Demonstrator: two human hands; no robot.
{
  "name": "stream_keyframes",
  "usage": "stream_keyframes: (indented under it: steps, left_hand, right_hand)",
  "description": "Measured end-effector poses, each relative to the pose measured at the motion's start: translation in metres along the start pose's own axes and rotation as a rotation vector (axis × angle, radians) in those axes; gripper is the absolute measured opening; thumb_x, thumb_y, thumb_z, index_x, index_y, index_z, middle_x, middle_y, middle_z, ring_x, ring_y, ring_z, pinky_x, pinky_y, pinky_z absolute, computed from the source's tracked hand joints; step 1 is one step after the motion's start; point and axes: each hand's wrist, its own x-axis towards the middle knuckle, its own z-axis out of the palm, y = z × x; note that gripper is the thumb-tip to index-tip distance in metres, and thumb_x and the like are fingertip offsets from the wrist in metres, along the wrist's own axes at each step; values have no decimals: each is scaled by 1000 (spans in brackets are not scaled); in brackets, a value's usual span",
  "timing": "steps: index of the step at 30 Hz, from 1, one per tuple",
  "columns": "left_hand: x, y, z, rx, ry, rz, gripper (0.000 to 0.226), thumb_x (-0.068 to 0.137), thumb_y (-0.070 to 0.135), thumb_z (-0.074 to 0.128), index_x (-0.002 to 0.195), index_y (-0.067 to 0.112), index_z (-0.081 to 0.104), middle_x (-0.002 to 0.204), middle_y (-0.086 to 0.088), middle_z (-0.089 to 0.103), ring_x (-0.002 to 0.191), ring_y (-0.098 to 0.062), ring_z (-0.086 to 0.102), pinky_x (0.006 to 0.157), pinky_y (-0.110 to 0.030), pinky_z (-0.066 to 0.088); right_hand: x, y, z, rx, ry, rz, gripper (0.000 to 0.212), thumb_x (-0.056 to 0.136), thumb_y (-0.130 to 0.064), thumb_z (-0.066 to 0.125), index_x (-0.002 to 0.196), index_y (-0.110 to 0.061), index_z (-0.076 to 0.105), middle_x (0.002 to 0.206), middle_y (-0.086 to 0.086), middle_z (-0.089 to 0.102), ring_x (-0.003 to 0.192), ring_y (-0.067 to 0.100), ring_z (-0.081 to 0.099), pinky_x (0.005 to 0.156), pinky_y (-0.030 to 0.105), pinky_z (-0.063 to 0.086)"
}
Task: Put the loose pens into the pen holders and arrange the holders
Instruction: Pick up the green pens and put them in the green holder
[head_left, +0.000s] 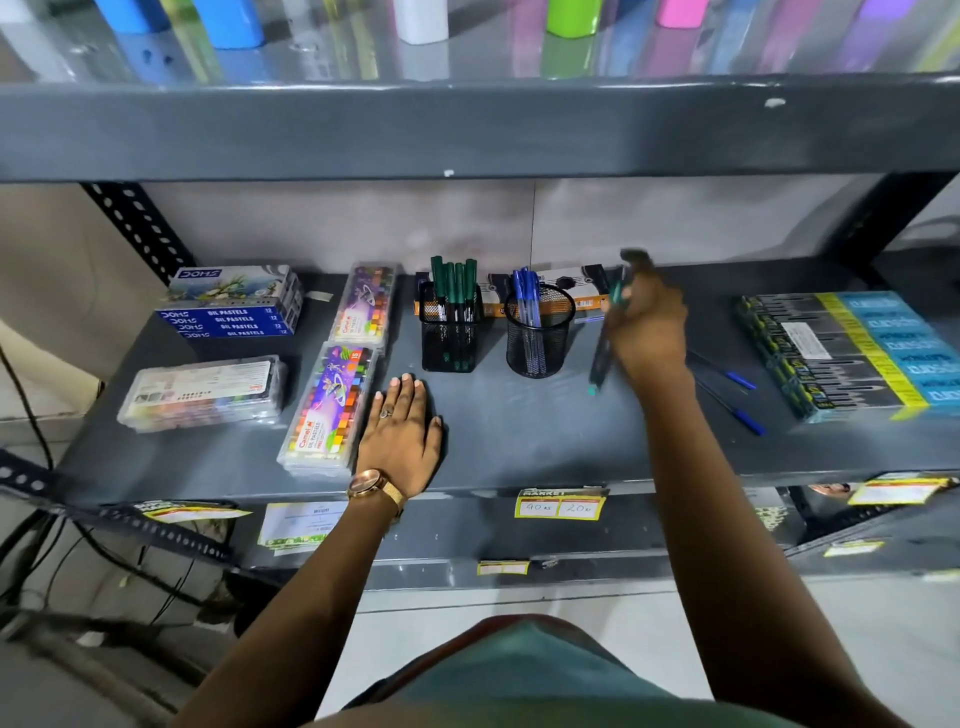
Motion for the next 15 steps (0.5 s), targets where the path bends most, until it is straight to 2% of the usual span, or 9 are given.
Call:
stream_keyframes:
  steps: [3,5,7,11,15]
  left_hand:
    - [0,1,0,5,0,3,69,88,42,14,148,9,14,159,-9,11,148,-20,3,120,-33,-5]
    - [0,0,-1,5,-1,5,69,88,42,13,148,9,14,159,-9,11,148,-20,3,120,-33,-5]
    - [0,0,-1,2,-4,4,69,88,43,13,148,9,13,159,-9,10,148,-20,2,120,-33,-6]
    - [0,0,-1,5,-10,2,67,90,42,15,148,9,14,159,-9,11,148,-20,2,119,-33,-6]
    - [1,0,0,0,5,3,59,97,36,26,148,9,14,159,-9,11,148,-20,3,118,-32,-8]
  right_hand:
    - [10,-40,3,358,43,-192,50,84,9,59,130,-9,54,115,17,67,96,31,70,86,42,58]
    - [10,-66,16,471,41,-294,47,83,10,62,128,-5,55,109,16,69,78,23,71,73,33,60]
    - [10,-87,32,510,21,-346,46,85,7,63,129,-6,54,110,16,69,71,18,69,70,30,60]
    - [12,-112,62,492,5,-431,46,88,2,61,133,-6,51,118,16,66,78,21,72,75,30,58]
    - [10,-116,86,359,-85,-449,48,89,-3,62,134,-10,50,124,13,66,99,27,70,91,39,56]
